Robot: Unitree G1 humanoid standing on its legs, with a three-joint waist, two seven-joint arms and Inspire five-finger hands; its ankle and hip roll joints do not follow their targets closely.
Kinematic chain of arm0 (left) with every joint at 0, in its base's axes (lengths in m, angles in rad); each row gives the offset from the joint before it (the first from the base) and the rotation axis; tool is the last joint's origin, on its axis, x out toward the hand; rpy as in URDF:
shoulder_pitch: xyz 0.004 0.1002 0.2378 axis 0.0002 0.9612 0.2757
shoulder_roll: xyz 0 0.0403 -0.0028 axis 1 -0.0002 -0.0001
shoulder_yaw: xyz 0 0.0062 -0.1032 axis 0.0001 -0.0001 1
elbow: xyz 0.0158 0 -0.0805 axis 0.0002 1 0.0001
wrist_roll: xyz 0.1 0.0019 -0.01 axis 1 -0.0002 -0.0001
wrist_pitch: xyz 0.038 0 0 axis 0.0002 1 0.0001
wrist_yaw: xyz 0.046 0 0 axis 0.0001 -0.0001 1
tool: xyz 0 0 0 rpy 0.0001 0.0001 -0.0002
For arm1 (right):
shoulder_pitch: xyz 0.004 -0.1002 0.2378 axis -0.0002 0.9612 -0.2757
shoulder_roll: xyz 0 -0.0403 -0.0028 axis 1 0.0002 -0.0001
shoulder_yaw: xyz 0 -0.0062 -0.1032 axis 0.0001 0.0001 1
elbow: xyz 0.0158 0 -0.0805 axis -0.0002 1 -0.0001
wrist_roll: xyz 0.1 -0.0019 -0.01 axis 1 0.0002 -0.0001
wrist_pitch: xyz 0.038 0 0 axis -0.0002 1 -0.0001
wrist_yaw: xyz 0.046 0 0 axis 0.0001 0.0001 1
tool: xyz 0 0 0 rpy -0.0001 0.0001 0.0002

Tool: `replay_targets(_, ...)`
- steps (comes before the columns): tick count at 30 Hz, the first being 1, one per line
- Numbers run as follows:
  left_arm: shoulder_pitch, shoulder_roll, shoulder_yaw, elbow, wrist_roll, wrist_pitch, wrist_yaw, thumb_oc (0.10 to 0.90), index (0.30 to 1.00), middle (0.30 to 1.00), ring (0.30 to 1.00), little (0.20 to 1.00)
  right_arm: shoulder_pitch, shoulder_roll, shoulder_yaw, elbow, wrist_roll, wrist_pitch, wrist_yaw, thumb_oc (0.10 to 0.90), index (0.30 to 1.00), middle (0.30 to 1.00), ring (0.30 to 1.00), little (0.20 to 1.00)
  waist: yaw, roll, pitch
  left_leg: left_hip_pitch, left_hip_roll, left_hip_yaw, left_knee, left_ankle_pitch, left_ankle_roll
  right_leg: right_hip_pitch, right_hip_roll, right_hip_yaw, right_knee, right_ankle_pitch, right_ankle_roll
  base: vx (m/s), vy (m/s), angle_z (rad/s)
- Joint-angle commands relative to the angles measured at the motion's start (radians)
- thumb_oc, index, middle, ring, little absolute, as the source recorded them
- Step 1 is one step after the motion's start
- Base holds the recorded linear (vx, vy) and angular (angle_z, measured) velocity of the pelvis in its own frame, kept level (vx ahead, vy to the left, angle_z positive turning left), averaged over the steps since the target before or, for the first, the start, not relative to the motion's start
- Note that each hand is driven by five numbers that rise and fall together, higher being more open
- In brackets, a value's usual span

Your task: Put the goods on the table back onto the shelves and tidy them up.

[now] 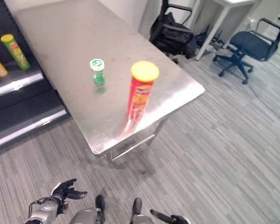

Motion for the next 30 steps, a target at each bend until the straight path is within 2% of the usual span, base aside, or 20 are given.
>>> replay_targets(1, -0.010, -0.018, -0.009, 0.010, 0.016, -0.035, 0.003, 0.800, 0.900, 0.900, 0.900, 0.900, 0.024, -0.066, -0.026, -0.037, 0.028, -0.013, -0.015, 0.800, 0.900, 0.900, 0.900, 0.900, -0.004, 0.025, -0.045, 0.126, 0.088, -0.057, -0.313, 0.076, -0.048, 0.018, -0.076, -0.031, 0.014, -0.050, 0.120, 0.12, 0.393, -0.30)
replay_targets(3, -0.011, -0.012, -0.024, -0.006, 0.033, -0.038, 0.000, 0.800, 0.900, 0.900, 0.900, 0.900, 0.031, -0.067, -0.042, -0.046, 0.032, -0.009, -0.020, 0.800, 0.900, 0.900, 0.900, 0.900, -0.014, 0.027, -0.056, 0.132, 0.041, -0.060, -0.333, 0.074, -0.032, -0.006, -0.132, -0.019, 0.025, -0.015, 0.146, 0.05, 0.344, 0.12)
replay_targets(4, -0.011, -0.012, -0.024, -0.007, 0.033, -0.038, 0.000, 0.800, 0.900, 0.900, 0.900, 0.900, 0.032, -0.066, -0.042, -0.046, 0.032, -0.009, -0.020, 0.800, 0.900, 0.900, 0.900, 0.900, -0.014, 0.025, -0.057, 0.131, 0.039, -0.060, -0.333, 0.074, -0.032, -0.007, -0.134, -0.019, 0.025, -0.015, 0.147, 0.07, 0.387, 0.41)
replay_targets(5, -0.011, 0.001, -0.024, -0.019, 0.038, -0.037, -0.008, 0.800, 0.900, 0.900, 0.900, 0.900, 0.035, -0.059, -0.054, -0.065, 0.038, -0.010, -0.016, 0.800, 0.900, 0.900, 0.900, 0.900, -0.017, 0.023, -0.064, 0.143, -0.012, -0.046, -0.347, 0.058, -0.007, -0.024, -0.181, 0.006, 0.058, -0.005, 0.153, 0.06, 0.364, 0.39)
replay_targets(7, -0.013, 0.019, -0.013, -0.020, 0.038, -0.033, -0.008, 0.800, 0.900, 0.900, 0.900, 0.900, 0.016, -0.057, -0.042, -0.073, 0.029, -0.008, -0.016, 0.800, 0.900, 0.900, 0.900, 0.900, -0.012, 0.032, -0.048, 0.153, -0.043, -0.035, -0.354, 0.052, 0.019, -0.064, -0.210, 0.032, 0.130, 0.012, 0.146, 0.02, 0.378, 0.17)
replay_targets(10, -0.010, 0.043, 0.009, 0.000, 0.043, -0.030, -0.008, 0.800, 0.900, 0.900, 0.900, 0.900, -0.007, -0.056, -0.018, -0.094, 0.007, -0.013, -0.018, 0.800, 0.900, 0.900, 0.900, 0.900, 0.004, 0.048, -0.033, 0.175, -0.059, -0.003, -0.379, 0.053, 0.035, -0.090, -0.227, -0.026, 0.185, 0.032, 0.139, 0.00, 0.229, -0.13)
replay_targets(13, -0.002, 0.057, 0.028, 0.008, 0.041, -0.026, -0.007, 0.800, 0.900, 0.900, 0.900, 0.900, -0.008, -0.061, -0.013, -0.123, 0.014, -0.019, -0.024, 0.800, 0.900, 0.900, 0.900, 0.900, -0.003, 0.058, -0.017, 0.186, -0.072, 0.004, -0.385, 0.060, 0.049, -0.100, -0.159, 0.021, 0.212, -0.012, 0.118, 0.01, 0.134, -0.14)
replay_targets(14, 0.002, 0.061, 0.045, 0.035, 0.038, -0.026, -0.002, 0.800, 0.900, 0.900, 0.900, 0.900, -0.012, -0.064, -0.011, -0.130, 0.015, -0.023, -0.030, 0.800, 0.900, 0.900, 0.900, 0.900, -0.001, 0.061, -0.017, 0.188, -0.078, 0.010, -0.389, 0.062, 0.052, -0.094, -0.137, 0.006, 0.206, -0.031, 0.113, 0.03, 0.063, 0.05)
replay_targets(15, 0.002, 0.060, 0.045, 0.035, 0.038, -0.026, -0.002, 0.800, 0.900, 0.900, 0.900, 0.900, -0.012, -0.064, -0.011, -0.130, 0.015, -0.023, -0.030, 0.800, 0.900, 0.900, 0.900, 0.900, -0.001, 0.061, -0.017, 0.188, -0.078, 0.009, -0.389, 0.062, 0.052, -0.093, -0.136, 0.005, 0.205, -0.031, 0.113, 0.04, 0.011, 0.09)
replay_targets(16, 0.008, 0.066, 0.059, 0.060, 0.032, -0.026, 0.001, 0.800, 0.900, 0.900, 0.900, 0.900, -0.013, -0.073, -0.026, -0.140, 0.033, -0.029, -0.039, 0.800, 0.900, 0.900, 0.900, 0.900, -0.007, 0.059, -0.014, 0.194, -0.078, 0.017, -0.392, 0.059, 0.052, -0.092, -0.094, 0.012, 0.196, -0.060, 0.095, 0.05, -0.025, 0.20)
replay_targets(18, 0.036, 0.057, 0.094, 0.069, 0.046, -0.026, 0.000, 0.800, 0.900, 0.900, 0.900, 0.900, 0.006, -0.119, -0.102, -0.171, 0.076, -0.043, -0.064, 0.800, 0.900, 0.900, 0.900, 0.900, -0.015, 0.049, -0.029, 0.186, -0.085, 0.027, -0.374, 0.058, 0.050, -0.064, -0.059, 0.053, 0.116, -0.043, 0.104, 0.06, -0.053, 0.20)
replay_targets(20, 0.047, 0.057, 0.106, 0.068, 0.049, -0.028, 0.000, 0.800, 0.900, 0.900, 0.900, 0.900, 0.017, -0.137, -0.135, -0.187, 0.094, -0.049, -0.072, 0.800, 0.900, 0.900, 0.900, 0.900, -0.016, 0.048, -0.038, 0.194, -0.081, 0.037, -0.381, 0.056, 0.046, -0.051, -0.055, 0.050, 0.086, -0.034, 0.108, 0.08, -0.072, -0.26)
replay_targets(21, 0.073, 0.047, 0.121, 0.052, 0.047, -0.027, -0.005, 0.800, 0.900, 0.900, 0.900, 0.900, 0.046, -0.190, -0.223, -0.232, 0.118, -0.061, -0.099, 0.800, 0.900, 0.900, 0.900, 0.900, -0.022, 0.049, -0.054, 0.205, -0.068, 0.046, -0.389, 0.055, 0.039, -0.034, -0.042, 0.052, 0.051, -0.029, 0.109, 0.23, -0.134, -0.48)
replay_targets(22, 0.099, 0.028, 0.136, 0.029, 0.055, -0.028, -0.006, 0.800, 0.900, 0.900, 0.900, 0.900, 0.089, -0.286, -0.353, -0.346, 0.127, -0.082, -0.144, 0.800, 0.900, 0.900, 0.900, 0.900, -0.036, 0.045, -0.075, 0.223, -0.056, 0.054, -0.398, 0.055, 0.031, -0.015, -0.037, 0.048, 0.025, -0.027, 0.112, 0.25, -0.128, -0.33)
replay_targets(24, 0.103, 0.019, 0.135, 0.024, 0.060, -0.029, -0.007, 0.800, 0.900, 0.900, 0.900, 0.900, 0.106, -0.329, -0.398, -0.402, 0.120, -0.089, -0.153, 0.800, 0.900, 0.900, 0.900, 0.900, -0.040, 0.046, -0.079, 0.233, -0.050, 0.055, -0.402, 0.053, 0.027, -0.007, -0.033, 0.046, 0.022, -0.032, 0.112, 0.12, -0.052, -0.07)
replay_targets(26, 0.105, 0.011, 0.132, 0.016, 0.069, -0.029, -0.010, 0.800, 0.900, 0.900, 0.900, 0.900, 0.127, -0.407, -0.460, -0.526, 0.095, -0.104, -0.162, 0.800, 0.900, 0.900, 0.900, 0.900, -0.049, 0.044, -0.084, 0.240, -0.042, 0.058, -0.405, 0.053, 0.022, -0.001, -0.028, 0.046, 0.021, -0.038, 0.110, 0.06, -0.052, -0.11)
replay_targets(27, 0.106, 0.007, 0.129, 0.011, 0.077, -0.030, -0.016, 0.800, 0.900, 0.900, 0.900, 0.900, 0.136, -0.491, -0.521, -0.671, 0.096, -0.133, -0.146, 0.800, 0.900, 0.900, 0.900, 0.900, -0.059, 0.040, -0.090, 0.247, -0.035, 0.061, -0.407, 0.052, 0.016, 0.005, -0.022, 0.047, 0.020, -0.044, 0.108, 0.06, -0.055, -0.12)
replay_targets(28, 0.106, 0.006, 0.128, 0.011, 0.077, -0.030, -0.016, 0.800, 0.900, 0.900, 0.900, 0.900, 0.139, -0.492, -0.524, -0.674, 0.096, -0.131, -0.146, 0.800, 0.900, 0.900, 0.900, 0.900, -0.058, 0.041, -0.090, 0.248, -0.035, 0.061, -0.407, 0.052, 0.016, 0.005, -0.022, 0.047, 0.020, -0.044, 0.108, 0.11, -0.088, -0.10)
replay_targets(29, 0.111, 0.009, 0.122, 0.010, 0.086, -0.031, -0.029, 0.800, 0.900, 0.900, 0.900, 0.900, 0.120, -0.563, -0.601, -0.865, 0.238, -0.199, -0.074, 0.800, 0.900, 0.900, 0.900, 0.900, -0.066, 0.039, -0.100, 0.259, -0.022, 0.071, -0.410, 0.051, 0.005, 0.012, -0.014, 0.050, 0.018, -0.053, 0.104, 0.06, -0.053, -0.09)
replay_targets(30, 0.111, 0.008, 0.121, 0.010, 0.086, -0.032, -0.029, 0.800, 0.900, 0.900, 0.900, 0.900, 0.122, -0.564, -0.603, -0.867, 0.240, -0.198, -0.072, 0.800, 0.900, 0.900, 0.900, 0.900, -0.065, 0.040, -0.099, 0.259, -0.022, 0.071, -0.410, 0.051, 0.005, 0.012, -0.014, 0.050, 0.019, -0.053, 0.104, 0.09, -0.070, -0.17)
